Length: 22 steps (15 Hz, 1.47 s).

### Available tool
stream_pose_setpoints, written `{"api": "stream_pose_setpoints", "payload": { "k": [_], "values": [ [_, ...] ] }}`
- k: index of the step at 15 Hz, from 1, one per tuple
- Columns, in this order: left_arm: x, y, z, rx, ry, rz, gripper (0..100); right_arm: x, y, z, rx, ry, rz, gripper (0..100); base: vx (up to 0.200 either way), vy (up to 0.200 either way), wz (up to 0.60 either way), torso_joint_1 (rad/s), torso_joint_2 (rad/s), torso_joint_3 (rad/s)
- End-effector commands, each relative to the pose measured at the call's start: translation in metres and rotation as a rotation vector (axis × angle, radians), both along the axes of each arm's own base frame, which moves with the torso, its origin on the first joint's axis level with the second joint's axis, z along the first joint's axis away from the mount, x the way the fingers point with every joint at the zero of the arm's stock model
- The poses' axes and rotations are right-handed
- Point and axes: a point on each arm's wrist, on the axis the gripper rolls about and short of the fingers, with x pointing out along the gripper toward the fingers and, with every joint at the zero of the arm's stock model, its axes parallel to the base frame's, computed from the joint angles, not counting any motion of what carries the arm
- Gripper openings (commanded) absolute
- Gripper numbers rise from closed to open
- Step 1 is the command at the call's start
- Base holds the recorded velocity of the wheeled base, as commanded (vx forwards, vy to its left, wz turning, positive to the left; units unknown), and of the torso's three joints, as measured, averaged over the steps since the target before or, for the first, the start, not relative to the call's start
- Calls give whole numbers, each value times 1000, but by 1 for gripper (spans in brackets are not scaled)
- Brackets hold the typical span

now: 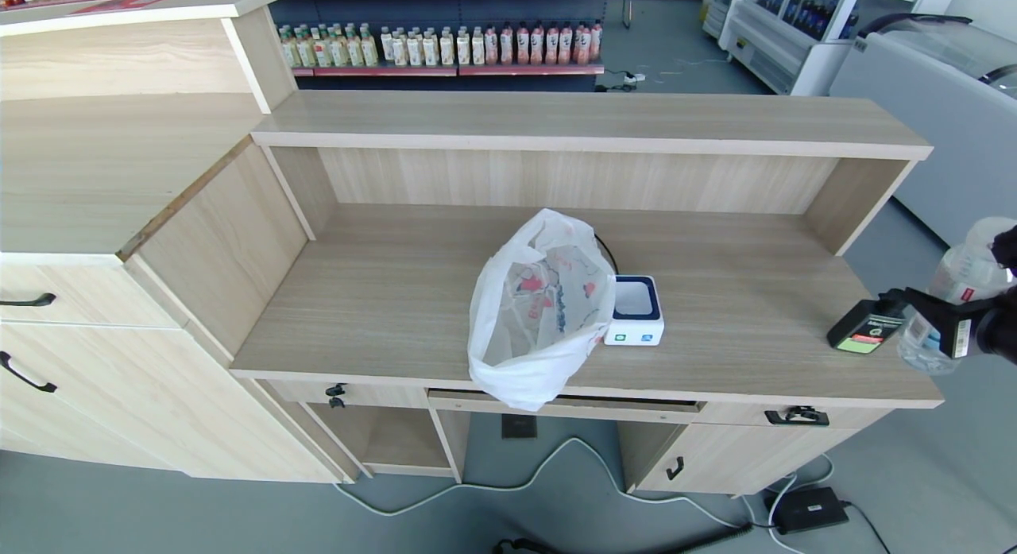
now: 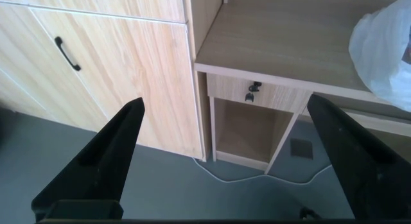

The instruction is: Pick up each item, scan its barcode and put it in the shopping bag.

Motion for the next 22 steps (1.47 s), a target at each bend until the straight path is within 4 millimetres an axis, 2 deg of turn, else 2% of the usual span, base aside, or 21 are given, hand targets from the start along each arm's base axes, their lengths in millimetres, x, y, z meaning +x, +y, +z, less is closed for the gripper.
{"api": "stream_pose_setpoints", "payload": {
  "k": [1, 6, 8, 10, 13, 16, 18, 22],
  "values": [
    [0, 0, 0, 0, -1, -1, 100, 0, 0, 0, 0, 1, -2, 0, 0, 200, 0, -2, 2, 2],
    [0, 0, 0, 1, -1, -13, 100, -2, 0, -3, 2, 12, -3, 0, 0, 200, 0, 11, 0, 0],
    [0, 0, 0, -1, -1, -8, 100, 0, -1, 1, -44, 3, 3, 0, 0, 0, 0, 0, 0, 0],
    [0, 0, 0, -1, -1, -8, 100, 8, -3, 6, -57, -15, 6, 0, 0, 0, 0, 0, 0, 0],
    [0, 0, 0, -1, -1, -8, 100, 40, -12, 25, -123, -84, 15, 0, 0, 0, 0, 0, 0, 0],
    [0, 0, 0, -1, -1, -8, 100, 74, 6, 39, -185, -145, 101, 0, 0, 0, 0, 0, 0, 0],
    [0, 0, 0, -1, -1, -8, 100, 87, 23, 45, -201, -176, 155, 0, 0, 0, 0, 0, 0, 0],
    [0, 0, 0, -1, -1, -10, 100, 82, 33, 28, -242, -131, 191, 0, 0, 0, 0, 0, 0, 0]
  ]
}}
